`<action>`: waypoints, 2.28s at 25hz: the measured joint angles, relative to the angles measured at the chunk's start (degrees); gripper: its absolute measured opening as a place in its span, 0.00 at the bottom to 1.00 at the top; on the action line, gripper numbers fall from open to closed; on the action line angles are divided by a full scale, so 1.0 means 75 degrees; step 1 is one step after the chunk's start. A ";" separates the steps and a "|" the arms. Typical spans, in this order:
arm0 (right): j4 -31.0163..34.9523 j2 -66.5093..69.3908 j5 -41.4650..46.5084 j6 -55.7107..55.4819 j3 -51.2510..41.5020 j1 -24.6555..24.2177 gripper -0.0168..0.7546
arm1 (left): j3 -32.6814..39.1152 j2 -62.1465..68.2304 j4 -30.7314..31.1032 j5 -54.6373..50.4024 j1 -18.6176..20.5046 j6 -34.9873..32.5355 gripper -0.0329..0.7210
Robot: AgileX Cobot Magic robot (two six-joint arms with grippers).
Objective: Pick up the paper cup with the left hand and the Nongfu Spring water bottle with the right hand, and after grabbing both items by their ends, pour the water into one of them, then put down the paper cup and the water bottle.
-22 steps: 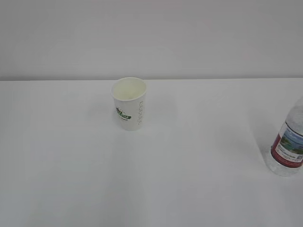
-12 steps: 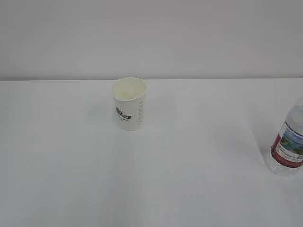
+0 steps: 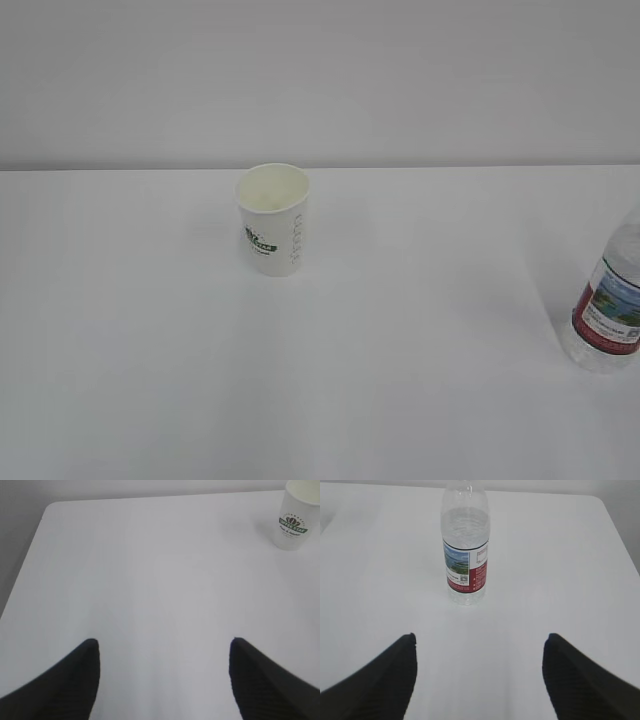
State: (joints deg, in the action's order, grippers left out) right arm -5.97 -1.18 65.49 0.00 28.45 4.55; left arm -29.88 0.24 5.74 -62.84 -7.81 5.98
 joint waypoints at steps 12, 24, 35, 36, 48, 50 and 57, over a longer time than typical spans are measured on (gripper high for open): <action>0.0000 0.0000 0.0000 0.0000 0.0000 0.0000 0.78 | 0.0000 0.0000 0.0000 0.0000 0.0000 0.0000 0.81; 0.0000 0.0000 0.0000 0.0000 0.0000 0.0000 0.78 | 0.0000 0.0000 0.0000 0.0000 0.0000 0.0000 0.81; 0.0000 0.0000 0.0000 0.0000 0.0000 0.0000 0.78 | 0.0000 0.0000 -0.0119 0.0000 0.0000 0.0000 0.81; 0.0000 0.0000 0.0000 0.0000 0.0000 0.0000 0.78 | 0.0000 0.0000 -0.0147 0.0000 0.0000 0.0000 0.81; 0.0000 0.0000 -0.0124 -0.0217 0.0078 0.0000 0.78 | -0.0150 0.1056 -0.0430 0.0900 0.0000 0.0000 0.81; 0.0000 0.0000 -0.0156 -0.0294 0.0095 0.0000 0.78 | -0.0150 0.1437 -0.0554 0.1182 0.0000 0.0000 0.81; 0.0111 0.0242 -0.0820 -0.0470 0.0128 0.0000 0.78 | -0.0150 0.2450 -0.0806 0.2285 0.0000 0.0000 0.81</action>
State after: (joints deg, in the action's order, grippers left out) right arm -5.14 0.64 59.34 -3.53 29.42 4.55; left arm -31.00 18.62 -0.31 -45.70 -7.81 5.98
